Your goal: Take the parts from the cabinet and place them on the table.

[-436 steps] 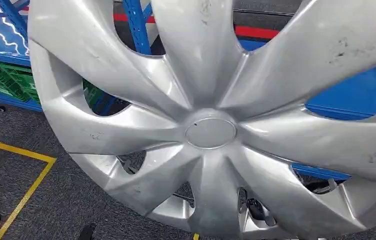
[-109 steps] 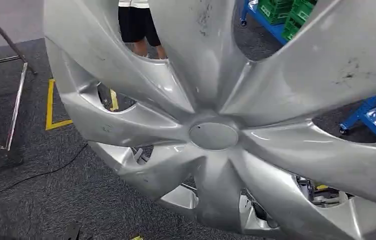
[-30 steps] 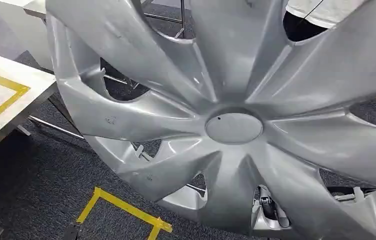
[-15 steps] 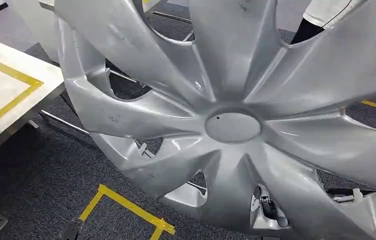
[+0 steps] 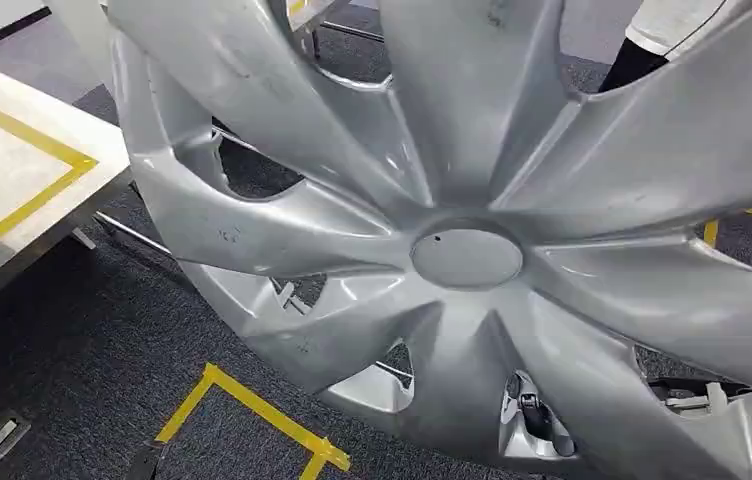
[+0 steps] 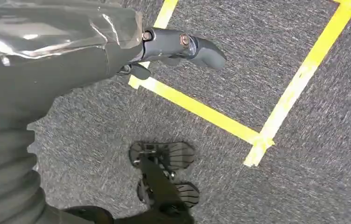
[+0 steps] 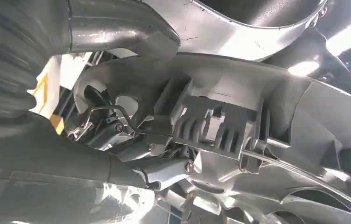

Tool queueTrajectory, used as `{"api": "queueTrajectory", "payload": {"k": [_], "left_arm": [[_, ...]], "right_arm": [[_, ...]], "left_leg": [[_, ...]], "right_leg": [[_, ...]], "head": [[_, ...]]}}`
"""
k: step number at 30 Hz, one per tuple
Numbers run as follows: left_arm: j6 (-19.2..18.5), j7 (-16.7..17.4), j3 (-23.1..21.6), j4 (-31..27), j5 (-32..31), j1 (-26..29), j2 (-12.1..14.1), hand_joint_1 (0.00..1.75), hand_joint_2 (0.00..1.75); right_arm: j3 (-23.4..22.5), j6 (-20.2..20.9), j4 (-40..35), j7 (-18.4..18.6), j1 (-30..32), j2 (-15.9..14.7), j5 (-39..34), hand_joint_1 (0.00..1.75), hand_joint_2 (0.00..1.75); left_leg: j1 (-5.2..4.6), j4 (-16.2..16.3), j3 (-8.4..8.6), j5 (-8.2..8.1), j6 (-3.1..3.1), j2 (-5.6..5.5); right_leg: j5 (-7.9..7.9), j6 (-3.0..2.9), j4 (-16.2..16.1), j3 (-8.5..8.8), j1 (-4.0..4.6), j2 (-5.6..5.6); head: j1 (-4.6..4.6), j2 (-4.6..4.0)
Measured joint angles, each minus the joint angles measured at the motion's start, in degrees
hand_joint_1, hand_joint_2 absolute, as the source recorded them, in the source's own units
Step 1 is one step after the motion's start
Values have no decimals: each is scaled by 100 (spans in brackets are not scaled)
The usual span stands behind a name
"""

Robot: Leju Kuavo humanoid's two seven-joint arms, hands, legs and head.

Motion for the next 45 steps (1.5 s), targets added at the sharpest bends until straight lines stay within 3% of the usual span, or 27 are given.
{"api": "queueTrajectory", "payload": {"k": [1,2,6,8,9,11,12,15,16,18,20,21,23,24,26,27,28,30,31,32,36,37,38,39,42,43,45], "left_arm": [[0,4,20,-11,-7,-8,15,0,175],[-6,13,41,-11,-15,-28,18,0,175],[-4,20,79,-24,-26,-20,50,0,175],[-9,26,83,-35,-57,-26,26,0,175],[-9,26,85,-37,-68,-50,20,0,175],[-15,28,85,-37,-98,-41,0,0,175],[-17,31,85,-37,-101,-31,-4,0,175],[-17,31,87,-37,-105,-25,-26,0,175],[-17,31,94,-37,-109,-25,-31,0,175],[-24,33,111,-37,-129,-16,-35,0,175],[-37,31,146,-35,-166,27,-37,0,175],[-37,33,159,-33,-170,40,-29,0,175],[-37,39,179,-33,-179,45,-28,0,175],[-37,37,190,-33,-179,29,-15,0,175],[-39,39,194,-33,-181,38,-20,0,175],[-50,39,192,-33,-184,50,-22,0,175],[-50,37,194,-33,-186,58,-22,0,175],[-50,39,205,-33,-184,56,-13,0,175],[-48,39,212,-35,-186,52,-11,0,175],[-48,39,223,-35,-186,35,-9,0,175],[-52,15,232,-35,-184,78,8,0,175],[-66,4,238,-35,-179,119,26,0,175],[-74,-24,240,-35,-175,127,28,0,175],[-83,-37,245,-35,-175,126,33,0,175],[-83,-44,258,-39,-199,164,37,0,175],[-83,-37,262,-44,-223,183,37,0,175],[-63,2,260,-77,-262,202,28,0,175]], "right_arm": [[0,0,-15,0,0,2,2,175,175],[0,0,-17,-2,2,2,4,175,175],[2,-2,-28,-9,3,13,7,175,175],[2,-4,-37,-13,-13,4,6,175,175],[-2,-4,-35,-20,-3,-2,7,175,175],[0,-6,-33,-26,14,-18,11,175,175],[0,-15,-28,-26,19,-22,13,175,175],[2,-20,-24,-35,14,-35,13,175,175],[0,-22,-24,-42,9,-37,13,175,175],[2,-26,-24,-57,0,-42,26,175,175],[4,-37,-24,-61,-12,-44,39,175,175],[4,-39,-24,-63,-14,-39,39,175,175],[4,-50,-24,-74,-23,-24,37,175,175],[4,-57,-24,-79,-17,-15,39,175,175],[4,-61,-24,-83,-2,-9,48,175,175],[4,-61,-24,-81,5,-2,55,175,175],[7,-63,-24,-81,10,0,59,175,175],[7,-63,-24,-81,7,2,59,175,175],[7,-63,-24,-81,6,9,57,175,175],[7,-63,-26,-81,6,13,57,175,175],[20,-68,-30,-79,-2,33,89,175,175],[24,-72,-59,-74,1,46,112,175,175],[35,-81,-70,-59,6,50,142,175,175],[39,-92,-76,-59,6,52,153,175,175],[74,-144,-87,-46,2,52,188,175,175],[92,-177,-87,-44,3,50,197,175,175],[96,-192,-114,-46,1,46,199,175,175]], "left_leg": [[-84,-410,211,73,107,265],[-99,-450,216,15,122,344],[-101,-647,343,100,188,67],[-44,-766,435,214,207,-49],[-36,-766,423,221,218,-121],[-37,-758,410,220,217,-276],[-35,-752,410,217,213,-349],[10,-680,410,172,144,-587],[18,-611,383,131,87,-660],[2,-528,308,86,11,-730],[39,-544,276,91,-23,-782],[40,-532,275,71,-41,-812],[23,-225,137,-112,-112,-382],[47,204,-84,-319,-143,-245],[91,1135,-599,-640,-186,-170],[108,1303,-724,-626,-200,-161],[123,1159,-695,-469,-205,-140],[127,263,-271,29,-188,-49],[114,-249,3,250,-163,130],[34,-496,122,187,-152,392],[-9,-535,97,180,-16,119],[76,-627,233,241,38,43],[66,-652,257,259,69,-24],[63,-651,255,265,91,-82],[40,-647,256,248,117,-349],[39,-645,262,243,117,-441],[50,-632,278,230,100,-635]], "right_leg": [[-4,-6,-15,17,-2,-41],[-19,20,-16,23,52,-87],[-43,102,-104,121,44,-296],[-244,82,309,-50,1,133],[-423,65,746,-260,-11,239],[-687,98,1560,-674,-37,299],[-662,145,1626,-733,-55,300],[-120,365,491,-229,-136,359],[48,409,-17,1,-183,562],[34,259,-25,21,-135,519],[30,195,-27,16,-91,476],[38,159,-52,37,-155,425],[11,87,-63,80,-156,329],[-1,69,-61,88,-148,282],[-23,43,-60,91,-135,153],[-31,36,-59,94,-135,98],[-48,49,-59,107,-135,38],[-87,73,-60,157,-136,-74],[-104,93,-62,192,-133,-126],[-132,131,-60,217,-90,-173],[-172,250,-132,300,-92,-387],[-213,275,-60,262,-116,-251],[-299,256,113,201,-117,49],[-469,209,480,13,-112,190],[-815,190,1711,-695,-107,304],[-736,224,1676,-733,-109,304],[-312,326,901,-462,-114,338]], "head": [[0,0],[13,0],[2,2],[11,0],[43,0],[44,0],[46,0],[48,0],[55,0],[50,0],[61,0],[57,0],[0,0],[-5,0],[-7,0],[-7,0],[-7,0],[-9,0],[-9,0],[-4,0],[-4,0],[7,2],[22,0],[28,0],[50,0],[48,0],[50,0]]}}
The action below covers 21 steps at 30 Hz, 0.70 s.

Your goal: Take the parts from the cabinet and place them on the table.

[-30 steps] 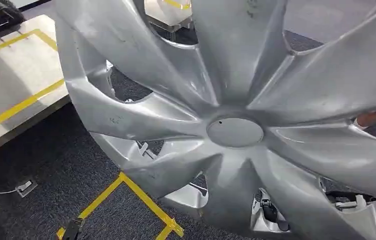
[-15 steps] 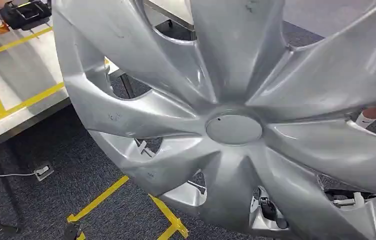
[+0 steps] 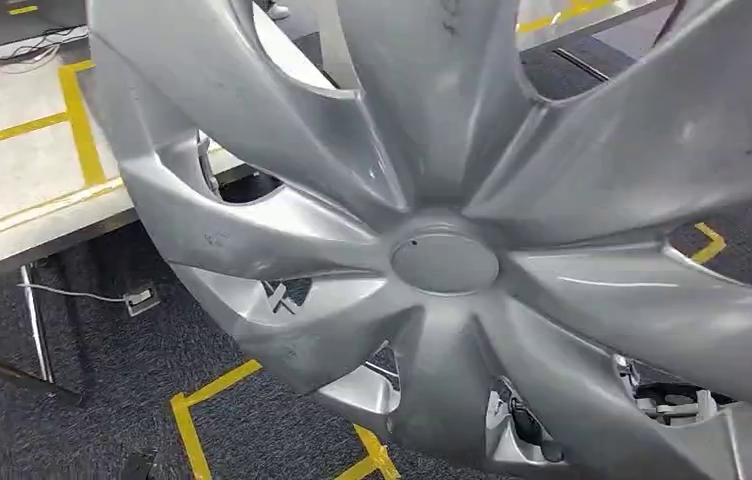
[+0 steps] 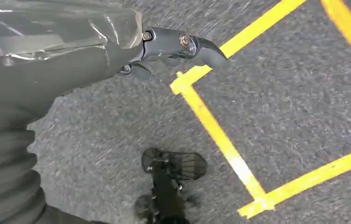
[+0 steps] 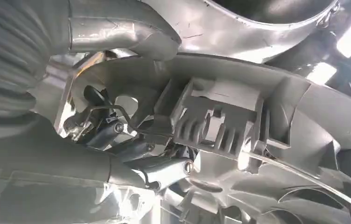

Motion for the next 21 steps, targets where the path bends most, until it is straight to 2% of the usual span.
{"api": "queueTrajectory", "payload": {"k": [1,2,3,6,7,8,9,10,11,12,13,14,15,16,17,18,21], "left_arm": [[19,33,-2,-30,-41,0,-11,0,175],[48,67,0,-48,-69,-8,-22,0,175],[72,127,0,-67,-111,-28,-26,0,175],[133,220,0,-105,-216,-16,-50,0,175],[136,238,0,-114,-238,-19,-46,0,175],[140,258,-2,-138,-253,-20,-74,0,175],[155,262,4,-151,-256,-60,-72,0,175],[179,264,15,-155,-256,-103,-76,0,175],[179,264,22,-155,-256,-119,-87,0,175],[179,264,28,-155,-256,-117,-103,0,175],[179,271,42,-155,-256,-106,-109,0,175],[179,273,61,-155,-256,-102,-111,0,175],[177,273,76,-155,-256,-102,-109,0,175],[168,271,87,-155,-256,-104,-109,0,175],[166,264,103,-155,-256,-108,-107,0,175],[164,262,120,-155,-253,-116,-107,0,175],[133,223,162,-159,-249,-95,-90,0,175]], "right_arm": [[2,2,-13,-17,-7,-9,0,175,175],[7,4,-15,-50,-9,-15,9,175,175],[2,15,-35,-98,10,-22,22,175,175],[-43,68,-35,-209,1,-55,64,175,175],[-57,83,-35,-247,0,-57,63,175,175],[-70,103,-35,-271,0,-66,63,175,175],[-90,122,-33,-306,25,-68,59,175,175],[-105,133,-24,-351,53,-79,61,175,175],[-118,140,-9,-376,72,-87,70,175,175],[-125,142,7,-382,79,-92,99,175,175],[-129,144,24,-382,96,-92,125,175,175],[-129,149,40,-382,106,-94,142,175,175],[-129,155,52,-382,105,-94,153,175,175],[-129,155,53,-380,100,-94,155,175,175],[-129,155,53,-382,93,-92,155,175,175],[-127,155,53,-382,89,-90,155,175,175],[-118,129,55,-359,76,-74,155,175,175]], "left_leg": [[5,17,6,-17,-25,-90],[11,42,-24,-33,-52,-159],[-27,110,-51,-79,-97,-253],[15,88,-90,-84,-164,-383],[29,116,-95,-108,-184,-358],[-20,250,-154,-186,-224,1],[-12,549,-297,-348,-258,250],[9,1009,-526,-559,-280,402],[30,1509,-790,-746,-295,467],[42,1804,-956,-813,-305,490],[55,1866,-1021,-753,-309,498],[59,1648,-939,-576,-305,507],[59,1214,-734,-332,-286,527],[45,609,-420,-56,-251,586],[7,137,-174,42,-202,766],[-34,151,-168,-25,-167,830],[-88,112,-186,-32,-74,704]], "right_leg": [[240,31,-555,228,-5,106],[361,22,-924,356,-26,369],[421,-80,-967,412,-10,384],[410,-180,-961,434,31,232],[421,-213,-982,454,-39,171],[402,-241,-985,476,-14,134],[382,-273,-984,495,-4,72],[367,-293,-983,511,16,7],[350,-314,-981,523,29,-65],[339,-325,-980,530,37,-119],[323,-322,-980,543,41,-171],[311,-320,-980,558,43,-218],[293,-309,-980,582,48,-268],[270,-301,-983,618,54,-323],[249,-281,-987,649,58,-370],[243,-262,-1003,658,85,-411],[220,-171,-1033,688,57,-533]], "head": [[4,0],[7,0],[-7,0],[-4,0],[0,0],[-23,0],[-88,0],[-76,0],[-81,0],[-81,0],[-83,0],[-83,0],[-83,0],[-83,0],[-81,0],[-68,0],[-78,0]]}}
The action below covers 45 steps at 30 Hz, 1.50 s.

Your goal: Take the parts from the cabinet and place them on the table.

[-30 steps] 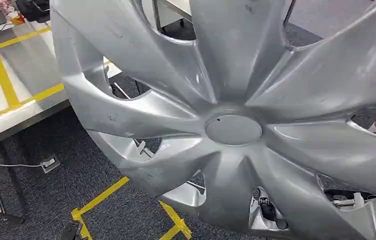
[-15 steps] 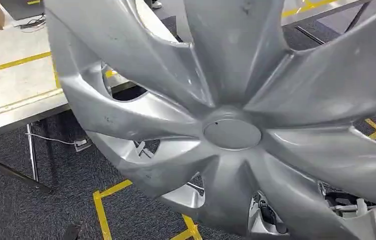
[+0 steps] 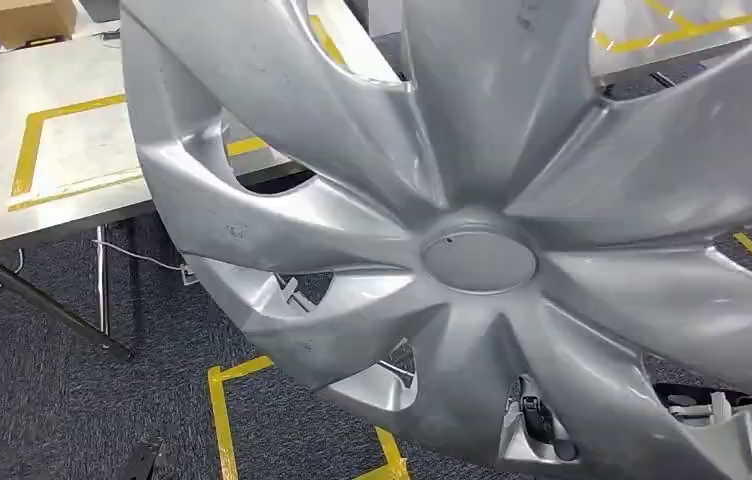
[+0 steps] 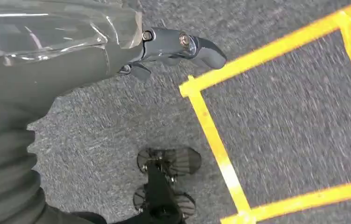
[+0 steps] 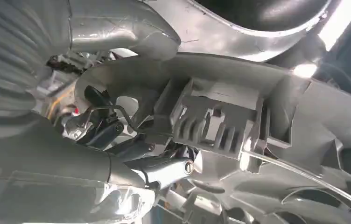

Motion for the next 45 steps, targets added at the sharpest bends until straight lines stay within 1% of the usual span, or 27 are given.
{"api": "queueTrajectory", "payload": {"k": [1,3,5,7,8,10,11,12,13,16,18,19,21,22,23,25,26,27,28,31,32,34,37,39,41,43,45], "left_arm": [[-2,-13,13,0,0,14,4,0,175],[-9,-33,40,0,0,32,-17,0,175],[-15,-42,61,-4,2,5,-24,0,175],[-24,-53,68,-4,2,13,-37,0,175],[-35,-53,70,-4,2,24,-46,0,175],[-53,-59,81,-5,2,32,-55,0,175],[-61,-64,88,-7,2,33,-57,0,175],[-68,-68,94,-4,2,34,-52,0,175],[-72,-68,99,-7,2,44,-52,0,175],[-105,-85,116,-4,2,91,-39,0,175],[-123,-96,120,-4,-6,102,-31,0,175],[-123,-98,131,-4,-6,92,-20,0,175],[-136,-103,140,-4,-6,78,-22,0,175],[-140,-103,140,-4,-6,82,-26,0,175],[-140,-103,140,-4,-6,86,-26,0,175],[-138,-103,142,-4,-6,85,-20,0,175],[-138,-103,144,-4,-6,83,-15,0,175],[-140,-105,147,-4,-6,72,2,0,175],[-138,-105,147,-4,-6,63,2,0,175],[-136,-116,160,-7,-6,72,31,0,175],[-136,-116,166,-9,-6,70,33,0,175],[-136,-120,169,-11,-6,72,15,0,175],[-127,-120,195,-11,-6,37,-11,0,175],[-129,-120,208,-11,-13,47,-31,0,175],[-157,-120,221,-11,-17,52,-41,0,175],[-199,-120,238,-11,-28,59,-46,0,175],[-230,-120,265,-11,-79,73,-48,0,175]], "right_arm": [[2,-7,0,7,-14,13,0,175,175],[13,-15,0,22,-25,11,-2,175,175],[20,-18,2,17,-39,7,-15,175,175],[26,-18,9,31,-29,5,-15,175,175],[26,-20,11,42,-29,5,-15,175,175],[29,-20,11,53,-45,0,-17,175,175],[31,-20,11,53,-53,0,-20,175,175],[31,-20,13,55,-61,-2,-24,175,175],[33,-20,9,59,-63,2,-28,175,175],[33,-22,11,88,-67,5,-46,175,175],[33,-22,4,103,-83,13,-57,175,175],[33,-22,4,105,-82,13,-61,175,175],[33,-24,4,105,-79,13,-63,175,175],[33,-24,4,114,-75,13,-63,175,175],[33,-24,4,114,-69,13,-61,175,175],[33,-24,2,114,-72,13,-61,175,175],[33,-24,-2,114,-76,13,-63,175,175],[33,-24,-9,114,-76,18,-63,175,175],[33,-24,-11,114,-85,18,-63,175,175],[39,-26,-13,116,-78,26,-57,175,175],[39,-29,-33,116,-75,29,-61,175,175],[44,-37,-44,140,-90,26,-76,175,175],[53,-42,-44,219,-108,13,-166,175,175],[57,-53,-39,287,-107,5,-173,175,175],[59,-57,-42,317,-116,-9,-160,175,175],[66,-57,-63,313,-139,-13,-101,175,175],[68,-53,-101,280,-145,-9,-11,175,175]], "left_leg": [[-3,-77,33,30,42,-55],[87,-254,230,114,75,-147],[93,-255,222,125,100,-266],[90,-243,218,113,100,-397],[93,-237,224,107,92,-467],[106,-201,230,81,54,-603],[112,-168,228,58,21,-664],[93,-110,180,23,-25,-716],[72,-69,147,0,-58,-760],[116,-75,124,-12,-104,-824],[99,194,24,-180,-163,-446],[109,493,-121,-333,-185,-337],[125,1546,-672,-748,-211,-221],[125,1787,-824,-776,-208,-209],[124,1737,-828,-674,-194,-209],[97,925,-441,-208,-111,-182],[63,425,-178,9,-35,-109],[-14,45,32,10,73,121],[-20,25,26,-12,80,129],[-53,0,19,-15,128,-6],[-23,-134,162,42,151,-41],[31,-259,246,103,167,-86],[46,-263,252,107,181,-175],[52,-253,250,93,170,-235],[75,-227,258,67,131,-306],[96,-129,245,-4,49,-359],[61,-23,180,-70,-30,-379]], "right_leg": [[-2,42,-47,51,12,-41],[-98,44,159,-43,-7,330],[-462,-19,1007,-475,-14,448],[-586,6,1651,-859,-17,466],[-481,55,1554,-852,-21,468],[-80,168,761,-534,-45,518],[116,210,266,-319,-73,636],[169,183,38,-221,-99,849],[189,95,29,-210,-82,772],[179,-6,29,-202,-47,689],[153,-80,18,-138,-69,607],[139,-102,18,-123,-55,576],[111,-135,19,-106,-16,471],[102,-146,20,-103,-7,425],[92,-154,20,-91,9,385],[61,-160,19,-46,52,304],[39,-155,17,-17,74,269],[29,-164,7,8,73,227],[13,-137,5,0,130,194],[-4,-62,-41,38,95,79],[-22,-37,-69,79,135,69],[-107,-31,112,0,97,283],[-549,-57,1267,-614,50,484],[-613,22,1739,-928,27,492],[-261,175,1142,-713,-24,492],[165,300,114,-245,-79,498],[176,138,54,-220,-53,517]], "head": [[-5,0],[21,0],[57,0],[56,0],[54,0],[57,0],[57,0],[72,0],[61,2],[59,0],[20,0],[-7,0],[0,0],[-3,0],[-5,0],[-7,0],[-5,0],[-2,0],[11,0],[-2,0],[-5,2],[20,0],[37,0],[35,0],[35,0],[45,0],[41,2]]}}
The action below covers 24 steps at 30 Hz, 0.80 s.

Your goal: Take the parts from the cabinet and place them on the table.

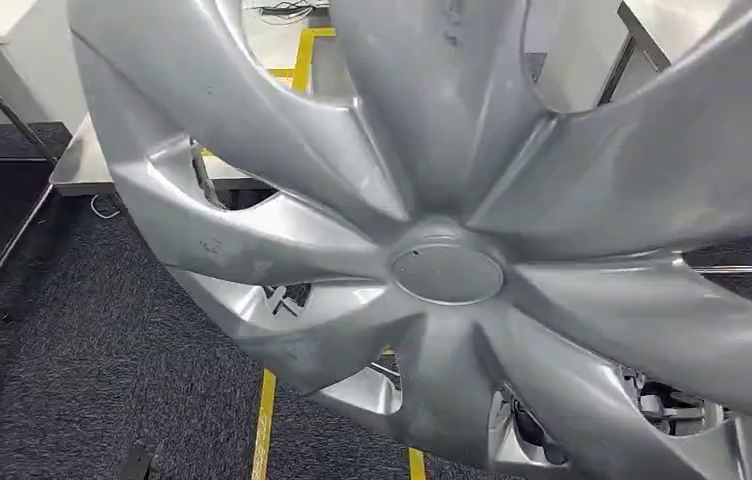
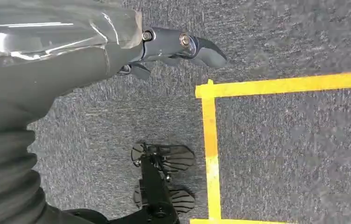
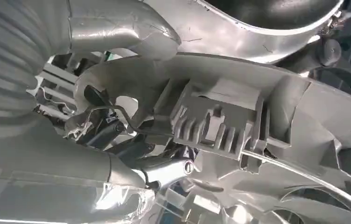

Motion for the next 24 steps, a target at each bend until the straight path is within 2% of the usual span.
{"api": "queueTrajectory", "payload": {"k": [2,3,4,5,7,8,9,10,11,13,14,16,18,19,20,22,23,24], "left_arm": [[-32,0,41,0,-54,34,-9,0,175],[-41,0,61,0,-59,39,-11,0,175],[-55,0,70,0,-74,42,-18,0,175],[-61,0,74,0,-90,40,-20,0,175],[-63,0,90,0,-107,43,-22,0,175],[-65,0,92,0,-107,45,-31,0,175],[-68,0,92,0,-107,46,-37,0,175],[-70,0,98,0,-107,46,-42,0,175],[-70,0,105,0,-107,46,-42,0,175],[-70,0,118,0,-109,43,-37,0,175],[-70,0,127,0,-109,32,-24,0,175],[-70,0,127,0,-109,32,-28,0,175],[-70,-2,127,-2,-109,39,-22,0,175],[-70,-2,127,-2,-109,47,-26,0,175],[-70,-4,127,-2,-111,41,-35,0,175],[-70,-20,131,-2,-116,33,-46,0,175],[-65,-20,131,-2,-118,40,-59,0,175],[-61,-22,135,-2,-122,42,-66,0,175]], "right_arm": [[0,11,-63,-107,2,-7,148,175,175],[0,13,-85,-142,2,-7,181,175,175],[0,15,-120,-170,1,-7,203,175,175],[0,20,-146,-175,2,-7,214,175,175],[0,20,-151,-184,2,-7,214,175,175],[0,20,-151,-183,3,-7,216,175,175],[0,22,-151,-184,4,-9,225,175,175],[0,22,-151,-184,5,-9,225,175,175],[0,22,-151,-184,5,-9,227,175,175],[0,22,-166,-184,3,-9,227,175,175],[-2,22,-181,-183,2,-9,227,175,175],[-2,22,-186,-186,-3,-11,225,175,175],[2,22,-199,-186,-10,-13,225,175,175],[0,22,-212,-186,-4,-15,223,175,175],[2,22,-214,-183,-15,-17,207,175,175],[4,20,-214,-177,-28,-31,125,175,175],[4,20,-212,-168,-19,-37,98,175,175],[4,17,-212,-157,-11,-42,74,175,175]], "left_leg": [[22,-14,4,1,-25,-1],[35,1,4,-19,-46,-1],[50,89,-54,-91,-88,57],[52,336,-148,-239,-117,112],[67,1246,-587,-637,-160,148],[68,1670,-824,-760,-169,162],[68,1823,-930,-750,-167,166],[68,1695,-896,-618,-151,166],[65,1343,-738,-397,-127,166],[39,295,-214,91,-22,174],[-3,68,-93,3,21,210],[-32,51,-107,13,27,205],[-49,-4,-87,32,82,192],[35,-130,35,103,110,190],[16,-193,74,122,150,190],[9,-191,64,128,172,185],[3,-190,61,124,177,182],[3,-186,58,122,175,174]], "right_leg": [[-8,-75,9,-5,38,0],[4,-110,-7,8,1,0],[0,-138,-16,32,-16,0],[-12,-184,-16,53,-16,-4],[-28,-213,-14,69,-1,-7],[-33,-219,-14,67,7,-7],[-37,-224,-13,69,15,-6],[-43,-230,-13,79,21,-5],[-45,-231,-14,94,34,-3],[-63,-222,-18,133,49,-1],[-69,-209,-20,130,72,-3],[-75,-176,-22,104,77,-7],[-64,-96,-70,133,70,-18],[-102,-87,-5,105,61,-19],[-198,-91,167,25,78,-5],[-546,-141,978,-383,66,-2],[-700,-136,1434,-621,60,0],[-753,-97,1718,-776,52,0]], "head": [[7,-2],[7,-2],[7,-2],[-22,-2],[-20,-2],[-20,-2],[-20,-2],[-20,-2],[-20,-2],[-20,-2],[-9,-2],[-17,-2],[-19,-2],[-11,0],[2,-2],[13,-2],[11,-2],[11,-2]]}}
